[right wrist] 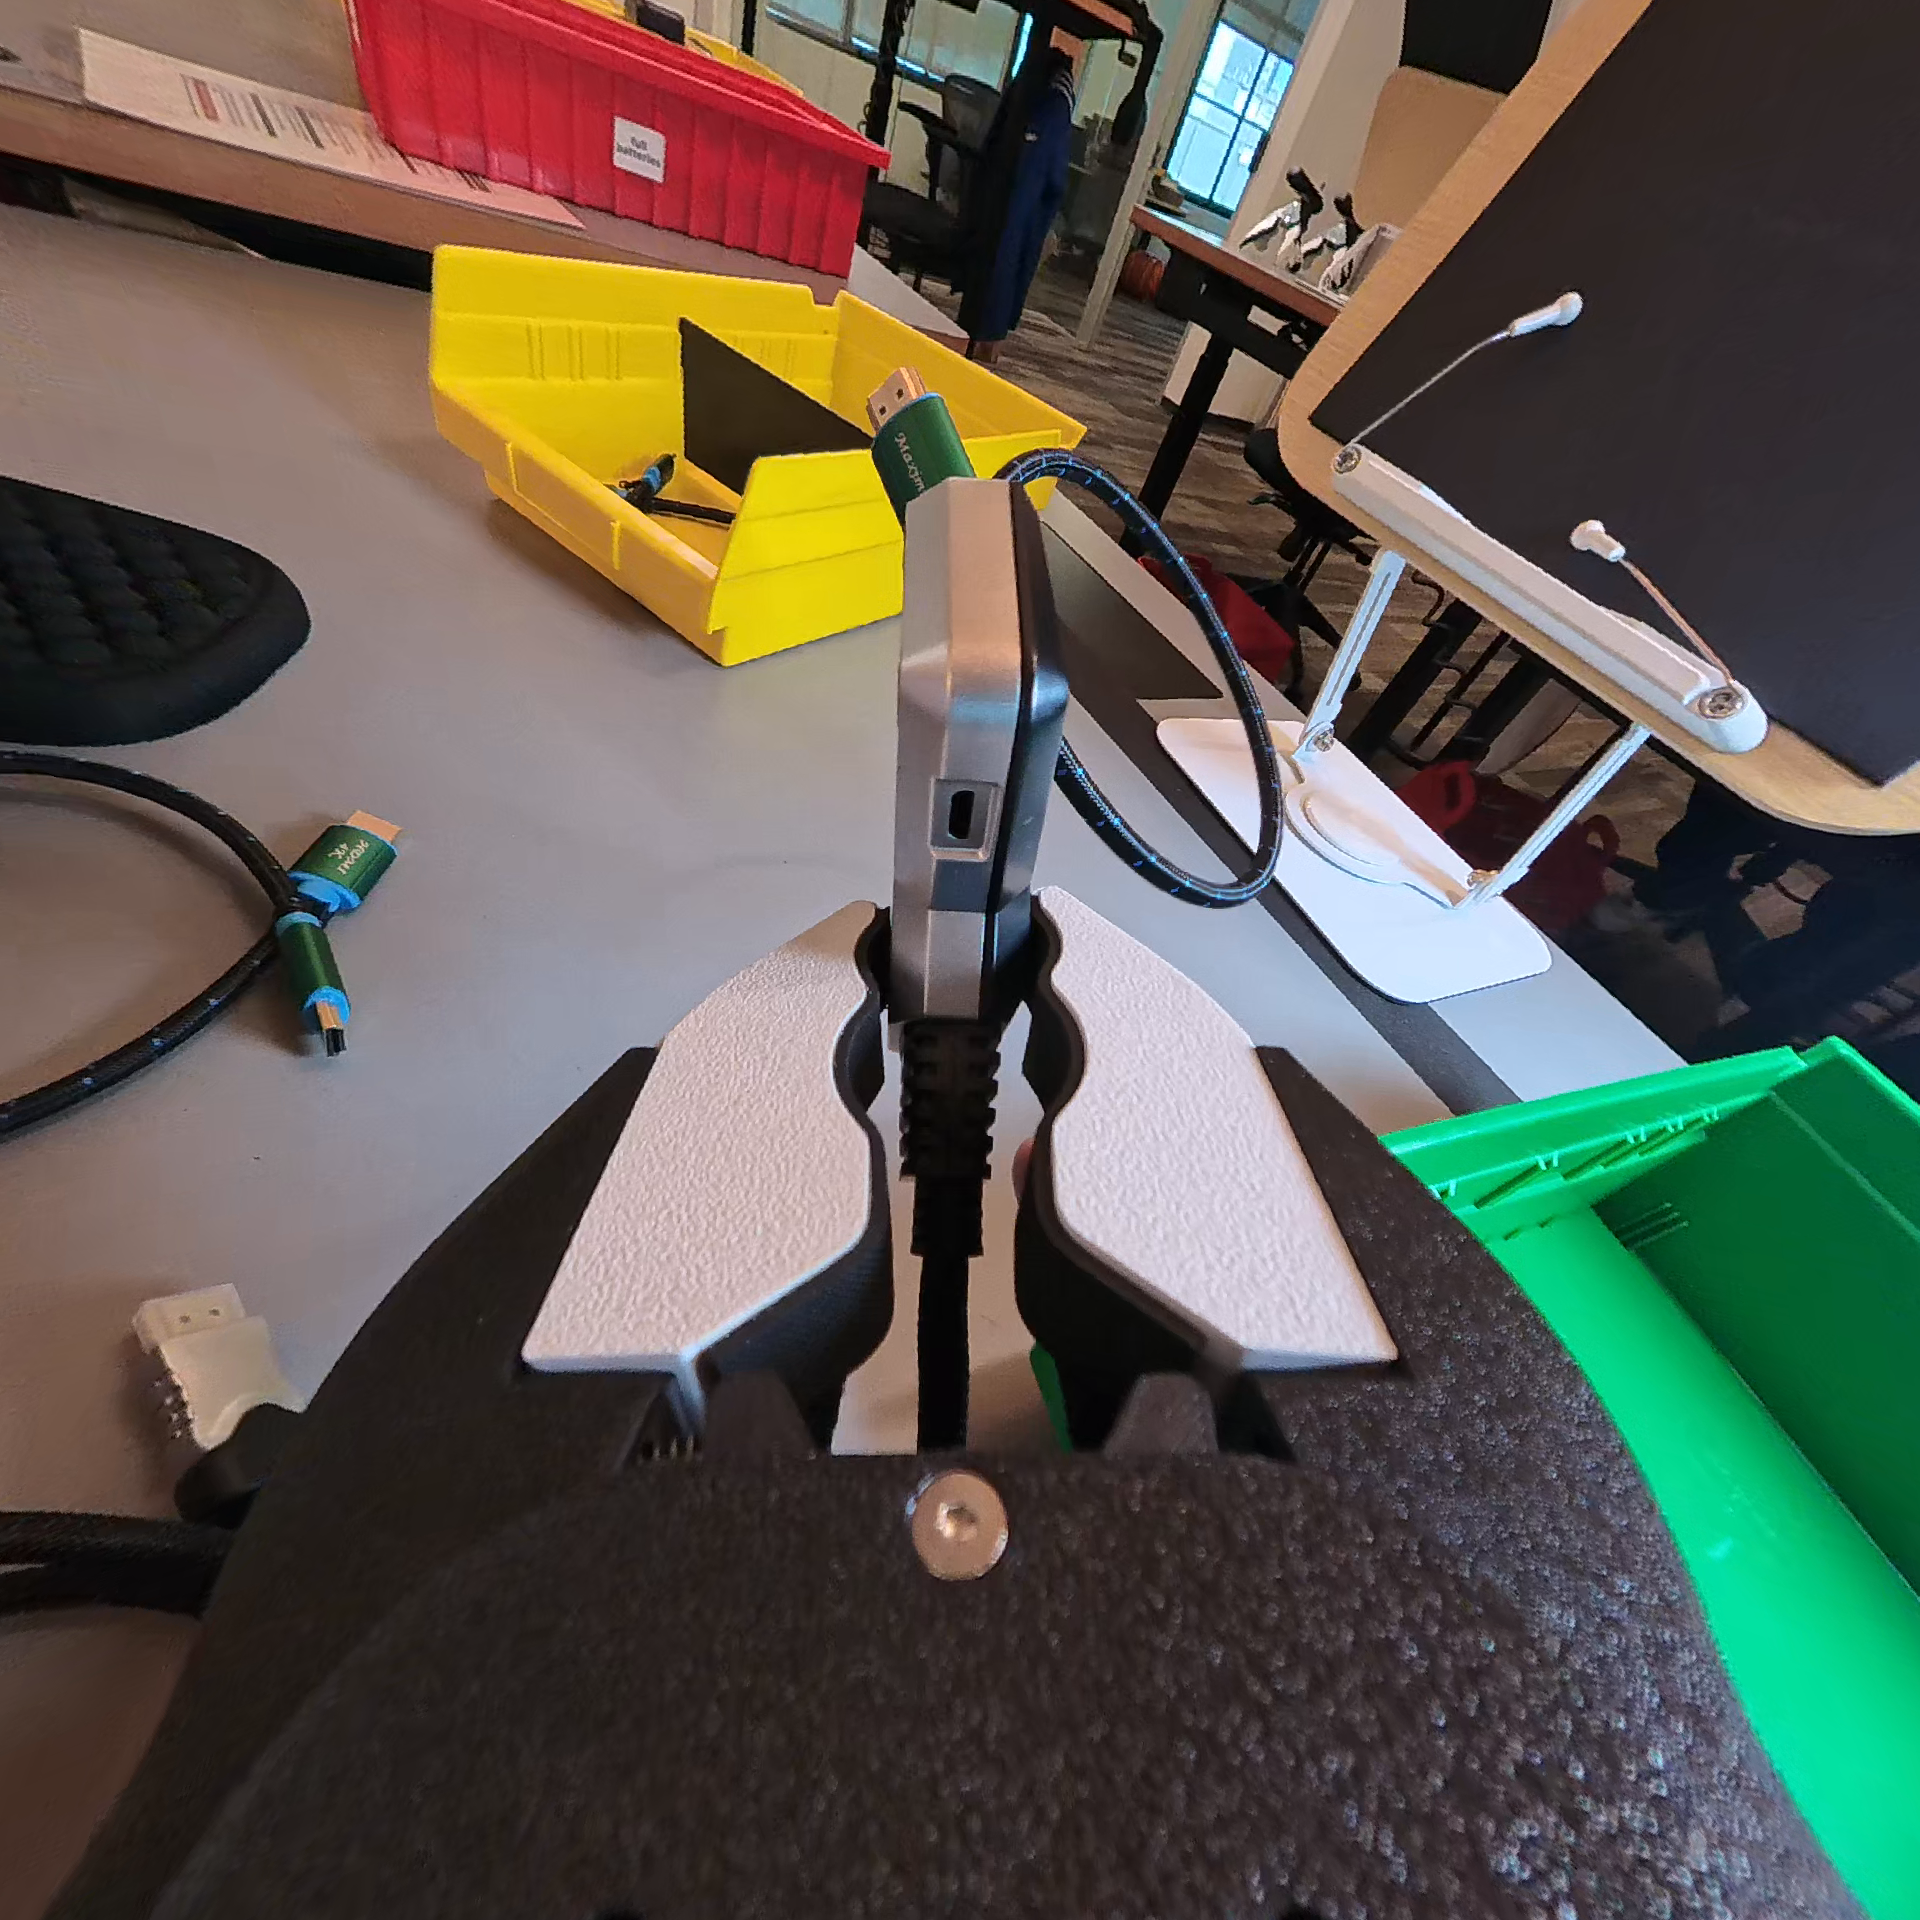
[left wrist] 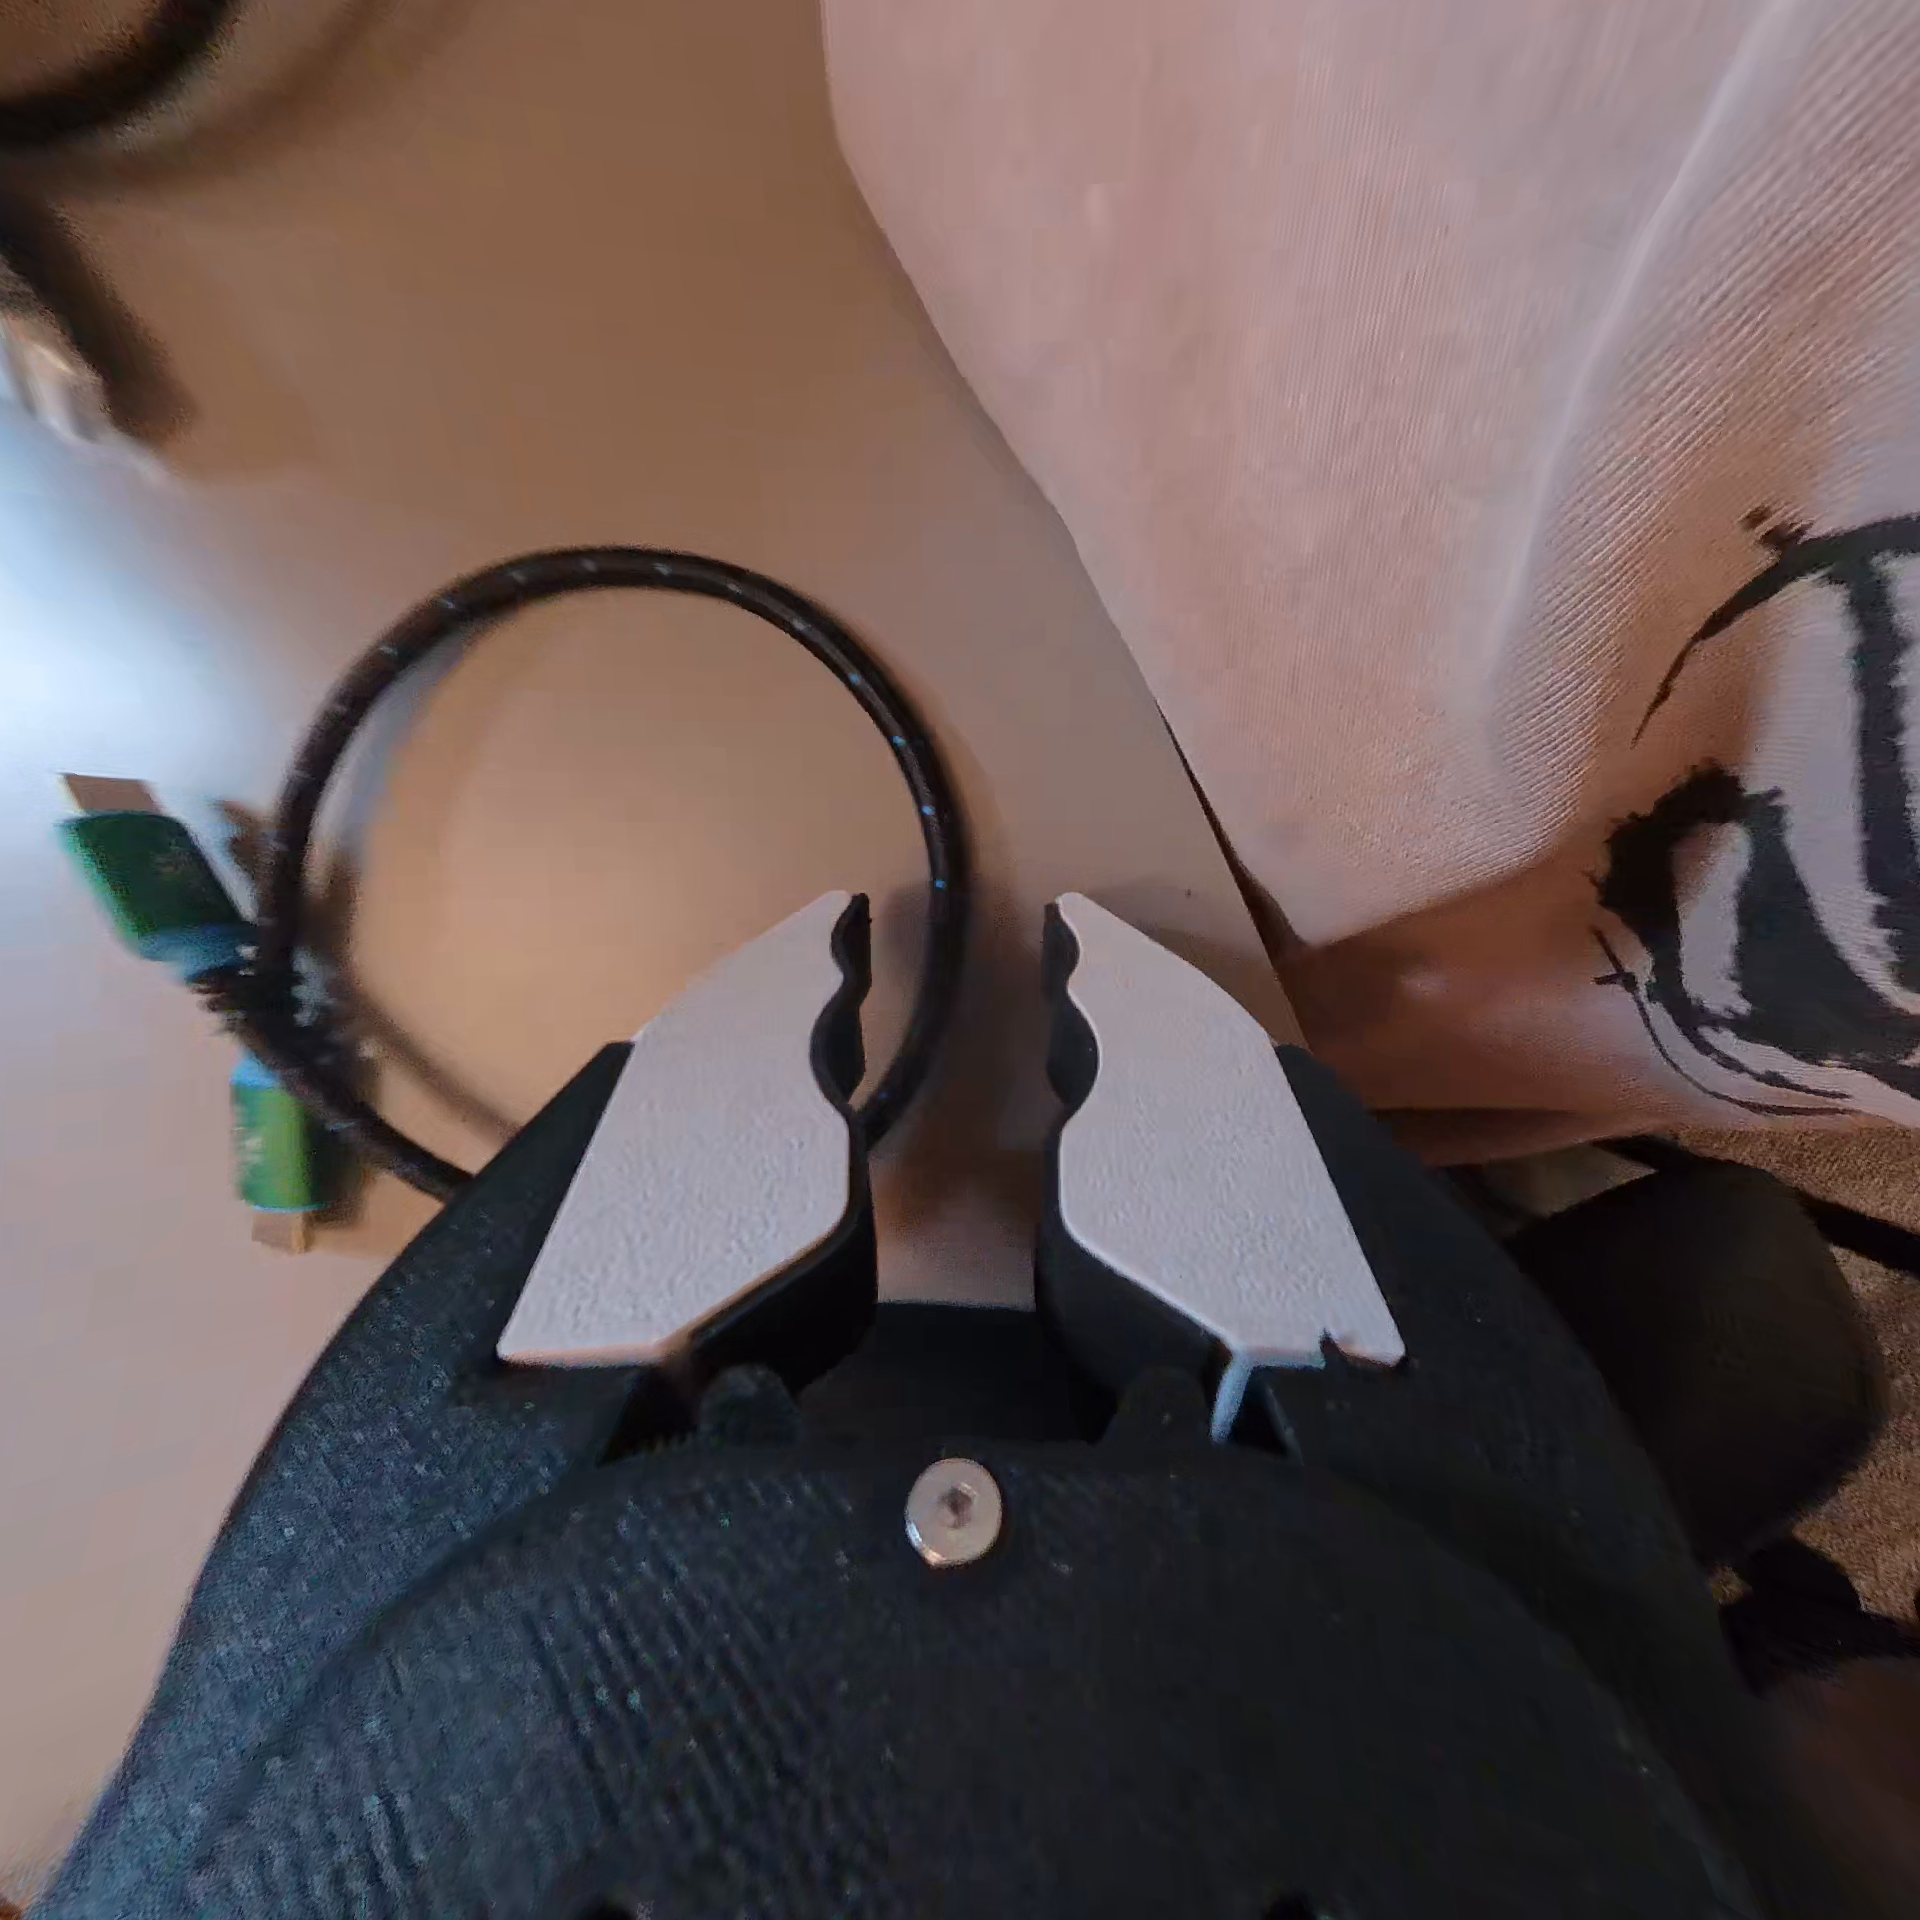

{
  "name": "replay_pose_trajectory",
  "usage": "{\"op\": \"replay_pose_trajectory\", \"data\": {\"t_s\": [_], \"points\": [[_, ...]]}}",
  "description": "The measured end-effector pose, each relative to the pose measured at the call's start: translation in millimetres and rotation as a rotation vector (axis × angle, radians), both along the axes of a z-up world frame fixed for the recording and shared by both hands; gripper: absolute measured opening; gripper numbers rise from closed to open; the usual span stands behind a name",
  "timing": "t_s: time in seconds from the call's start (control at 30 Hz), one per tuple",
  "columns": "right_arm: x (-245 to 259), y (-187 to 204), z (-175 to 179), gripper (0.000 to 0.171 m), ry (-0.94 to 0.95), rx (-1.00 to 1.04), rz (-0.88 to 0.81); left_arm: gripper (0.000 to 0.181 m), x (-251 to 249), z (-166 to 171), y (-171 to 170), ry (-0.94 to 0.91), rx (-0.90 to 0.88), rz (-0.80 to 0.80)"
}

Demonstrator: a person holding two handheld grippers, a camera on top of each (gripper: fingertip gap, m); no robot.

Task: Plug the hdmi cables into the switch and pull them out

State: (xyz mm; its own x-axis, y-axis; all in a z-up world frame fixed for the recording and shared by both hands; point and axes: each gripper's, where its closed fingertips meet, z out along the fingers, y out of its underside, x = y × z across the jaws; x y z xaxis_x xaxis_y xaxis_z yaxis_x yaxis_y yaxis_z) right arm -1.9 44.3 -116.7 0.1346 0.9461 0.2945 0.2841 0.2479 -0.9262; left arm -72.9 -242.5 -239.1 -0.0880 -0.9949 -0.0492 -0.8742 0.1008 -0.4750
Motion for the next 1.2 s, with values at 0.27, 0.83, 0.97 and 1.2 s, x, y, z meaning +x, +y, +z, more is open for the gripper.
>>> {"op": "replay_pose_trajectory", "data": {"t_s": [0.27, 0.83, 0.97, 1.2], "points": [[-0.5, -1.0, -1.6, 0.023, -0.007, 0.001, -0.001, 0.007, 2.4, -5.2, 16.0, -0.027, 0.093, 0.024], [0.4, -0.6, -0.8, 0.023, -0.002, -0.006, -0.001, 0.0, -29.6, 137.6, 138.1, -0.746, 0.183, 0.647], [2.3, 1.3, -1.8, 0.023, -0.006, -0.008, -0.007, 0.0, -31.2, 132.0, 163.2, -0.746, 0.168, 0.667], [5.0, 5.0, -3.9, 0.023, -0.01, -0.018, -0.014, 0.024, -9.3, 61.8, 127.1, -0.257, 0.304, 0.348]]}}
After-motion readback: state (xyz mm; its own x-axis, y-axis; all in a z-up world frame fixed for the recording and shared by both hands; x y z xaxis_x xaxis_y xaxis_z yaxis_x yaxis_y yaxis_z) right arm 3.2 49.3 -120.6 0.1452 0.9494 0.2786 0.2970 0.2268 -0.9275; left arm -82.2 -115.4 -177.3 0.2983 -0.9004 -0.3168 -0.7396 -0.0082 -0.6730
